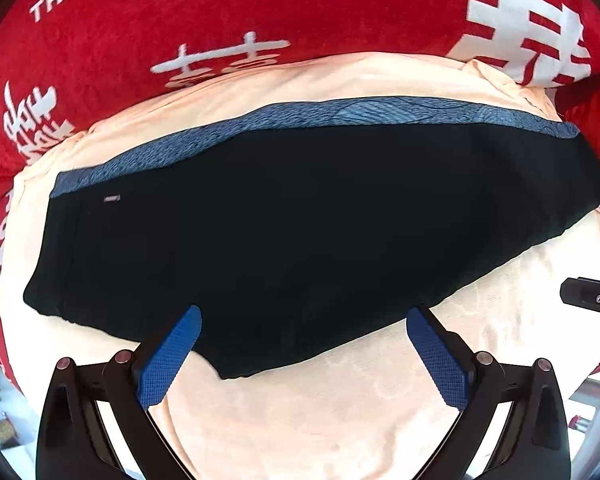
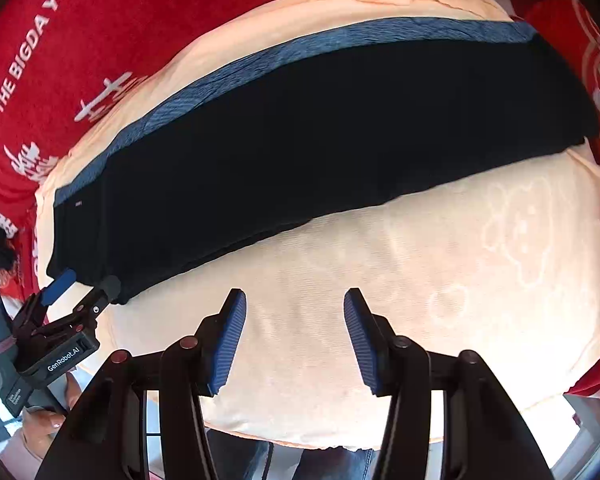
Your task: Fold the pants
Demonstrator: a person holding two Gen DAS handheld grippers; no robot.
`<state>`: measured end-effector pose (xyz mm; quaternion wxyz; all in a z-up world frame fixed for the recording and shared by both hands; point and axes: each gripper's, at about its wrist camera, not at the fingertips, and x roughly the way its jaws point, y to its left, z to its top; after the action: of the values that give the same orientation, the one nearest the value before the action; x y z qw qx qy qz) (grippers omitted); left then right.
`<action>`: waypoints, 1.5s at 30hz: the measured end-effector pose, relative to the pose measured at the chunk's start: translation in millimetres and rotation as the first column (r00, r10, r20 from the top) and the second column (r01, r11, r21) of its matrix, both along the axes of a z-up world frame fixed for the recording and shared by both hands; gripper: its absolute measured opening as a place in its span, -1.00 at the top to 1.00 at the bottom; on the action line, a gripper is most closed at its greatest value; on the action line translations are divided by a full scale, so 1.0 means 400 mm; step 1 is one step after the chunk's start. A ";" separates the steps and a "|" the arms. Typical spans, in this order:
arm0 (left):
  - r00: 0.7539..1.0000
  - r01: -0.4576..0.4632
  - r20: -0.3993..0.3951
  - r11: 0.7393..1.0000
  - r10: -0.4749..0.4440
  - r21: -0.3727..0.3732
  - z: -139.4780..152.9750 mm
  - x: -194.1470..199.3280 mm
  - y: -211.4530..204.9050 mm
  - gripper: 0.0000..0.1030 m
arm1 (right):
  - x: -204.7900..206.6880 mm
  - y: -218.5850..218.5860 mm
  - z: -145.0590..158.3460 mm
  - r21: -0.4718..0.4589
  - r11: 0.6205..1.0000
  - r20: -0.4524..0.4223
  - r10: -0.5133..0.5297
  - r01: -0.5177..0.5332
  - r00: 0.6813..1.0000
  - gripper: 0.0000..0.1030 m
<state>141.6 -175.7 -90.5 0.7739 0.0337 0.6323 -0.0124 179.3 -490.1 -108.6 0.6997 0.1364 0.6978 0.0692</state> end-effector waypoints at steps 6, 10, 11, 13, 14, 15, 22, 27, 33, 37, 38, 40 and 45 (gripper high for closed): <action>0.999 0.036 0.000 0.999 -0.036 0.007 -0.002 0.016 -0.049 -1.00 | 0.003 -0.061 -0.009 0.013 0.999 0.003 -0.041 0.041 0.999 -0.07; 1.000 0.030 -0.001 1.000 -0.030 0.010 -0.005 0.024 -0.056 -1.00 | 0.007 -0.095 -0.017 0.027 0.997 0.004 -0.070 0.069 0.998 -0.07; 1.000 0.021 0.002 1.000 -0.021 0.012 -0.004 0.030 -0.051 -1.00 | 0.009 -0.100 -0.019 0.031 0.997 0.010 -0.074 0.073 0.997 -0.07; 1.000 0.000 0.019 1.000 0.000 0.009 0.004 0.047 -0.035 -1.00 | 0.012 -0.109 -0.020 0.033 0.997 0.020 -0.076 0.076 0.997 -0.07; 0.999 -0.015 0.030 1.000 0.014 0.004 0.009 0.062 -0.023 -1.00 | 0.016 -0.113 -0.019 0.033 0.997 0.031 -0.077 0.076 0.997 -0.07; 0.999 -0.029 0.042 1.000 0.028 0.005 0.013 0.081 -0.011 -1.00 | 0.022 -0.116 -0.016 0.037 0.996 0.044 -0.078 0.077 0.996 -0.07; 0.989 -0.138 0.058 0.990 0.135 0.040 -0.033 0.231 0.062 -1.00 | 0.118 -0.103 -0.006 0.037 0.998 0.129 -0.045 0.041 0.991 -0.07; 0.974 -0.223 -0.028 0.970 0.226 0.093 -0.135 0.291 0.087 -1.00 | 0.190 -0.073 -0.033 0.030 1.000 0.165 -0.014 0.009 0.986 -0.07; 0.979 -0.194 -0.044 0.976 0.199 0.098 -0.134 0.266 0.078 -1.00 | 0.215 -0.141 -0.057 0.049 0.994 0.164 -0.102 0.095 0.981 -0.07; 0.986 -0.158 -0.044 0.983 0.163 0.093 -0.117 0.252 0.061 -1.00 | 0.177 -0.195 -0.043 0.070 0.987 0.138 -0.154 0.146 0.978 -0.07; 0.986 -0.154 -0.043 0.984 0.158 0.088 -0.113 0.250 0.056 -1.00 | 0.164 -0.204 -0.043 0.070 0.986 0.130 -0.160 0.152 0.979 -0.07; 0.988 -0.148 -0.043 0.986 0.152 0.082 -0.108 0.250 0.048 -1.00 | 0.138 -0.217 -0.047 0.067 0.984 0.121 -0.171 0.164 0.978 -0.07; 0.992 -0.114 -0.042 0.990 0.118 0.085 -0.100 0.258 0.006 -1.00 | 0.094 -0.239 -0.068 0.083 0.973 0.092 -0.221 0.213 0.971 -0.07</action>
<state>245.0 -173.2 -130.5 0.7561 0.0284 0.6513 0.0577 216.9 -585.6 -135.9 0.7319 0.2337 0.6396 0.0244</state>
